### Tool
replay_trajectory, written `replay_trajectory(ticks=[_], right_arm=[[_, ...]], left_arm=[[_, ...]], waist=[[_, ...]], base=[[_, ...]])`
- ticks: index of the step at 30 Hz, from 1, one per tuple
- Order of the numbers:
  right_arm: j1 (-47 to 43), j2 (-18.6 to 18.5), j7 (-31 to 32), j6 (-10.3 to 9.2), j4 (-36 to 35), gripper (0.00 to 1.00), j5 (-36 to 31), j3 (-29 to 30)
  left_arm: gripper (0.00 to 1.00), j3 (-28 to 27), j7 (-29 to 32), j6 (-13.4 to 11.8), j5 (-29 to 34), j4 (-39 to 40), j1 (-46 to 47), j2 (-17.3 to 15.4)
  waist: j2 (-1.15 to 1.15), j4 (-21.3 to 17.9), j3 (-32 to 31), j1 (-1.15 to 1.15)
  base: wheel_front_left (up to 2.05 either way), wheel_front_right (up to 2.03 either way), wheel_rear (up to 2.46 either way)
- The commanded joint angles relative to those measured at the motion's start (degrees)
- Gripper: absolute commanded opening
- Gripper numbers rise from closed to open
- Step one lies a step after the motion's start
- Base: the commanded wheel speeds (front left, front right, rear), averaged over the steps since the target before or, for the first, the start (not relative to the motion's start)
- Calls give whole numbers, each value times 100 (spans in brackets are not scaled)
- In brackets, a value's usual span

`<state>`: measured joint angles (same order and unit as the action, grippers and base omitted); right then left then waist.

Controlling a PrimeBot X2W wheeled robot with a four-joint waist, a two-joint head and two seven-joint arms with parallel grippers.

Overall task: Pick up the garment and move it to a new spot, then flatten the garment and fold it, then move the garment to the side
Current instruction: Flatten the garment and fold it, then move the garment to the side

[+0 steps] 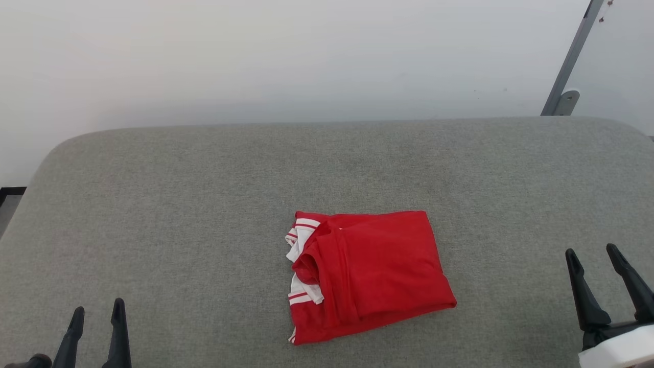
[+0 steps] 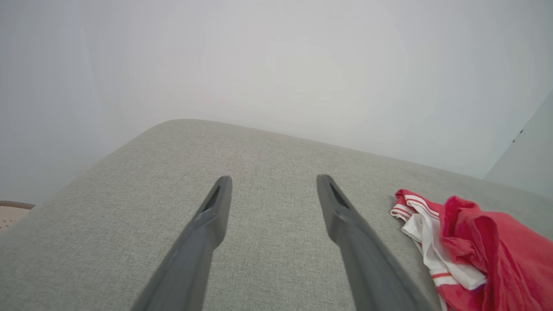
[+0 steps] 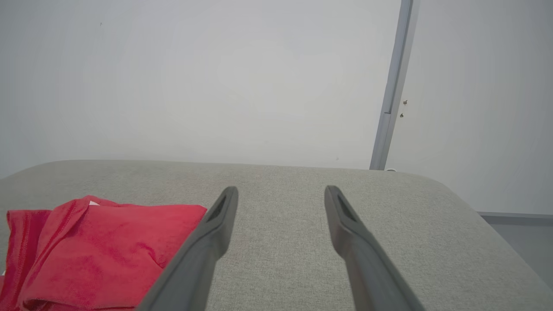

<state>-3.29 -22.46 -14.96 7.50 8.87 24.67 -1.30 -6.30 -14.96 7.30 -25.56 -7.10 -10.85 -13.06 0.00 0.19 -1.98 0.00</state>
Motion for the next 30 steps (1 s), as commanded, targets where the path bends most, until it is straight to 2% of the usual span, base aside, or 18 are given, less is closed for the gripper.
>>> replay_trajectory(ticks=[1, 21, 25, 30], right_arm=[[-72, 25, -23, -1, -33, 100, -33, 38], [-138, 105, -23, -1, 97, 100, 39, -54], [23, 7, -23, -1, 263, 100, 191, -324], [339, -265, 19, -2, 620, 100, 519, -982]], left_arm=[[100, 4, -29, 12, -51, 15, -26, -17], [100, 253, -29, 13, 10, 90, 34, -34], [100, 298, -29, 13, -18, 110, 82, -53], [100, 358, -29, 13, -22, 124, 98, -48]], waist=[[0, 8, -5, 0], [0, 124, -30, 0], [0, 210, 7, 0], [0, 336, 55, 0]], base=[[0, 0, 0], [0, 0, 0], [0, 0, 0], [0, 0, 0]])
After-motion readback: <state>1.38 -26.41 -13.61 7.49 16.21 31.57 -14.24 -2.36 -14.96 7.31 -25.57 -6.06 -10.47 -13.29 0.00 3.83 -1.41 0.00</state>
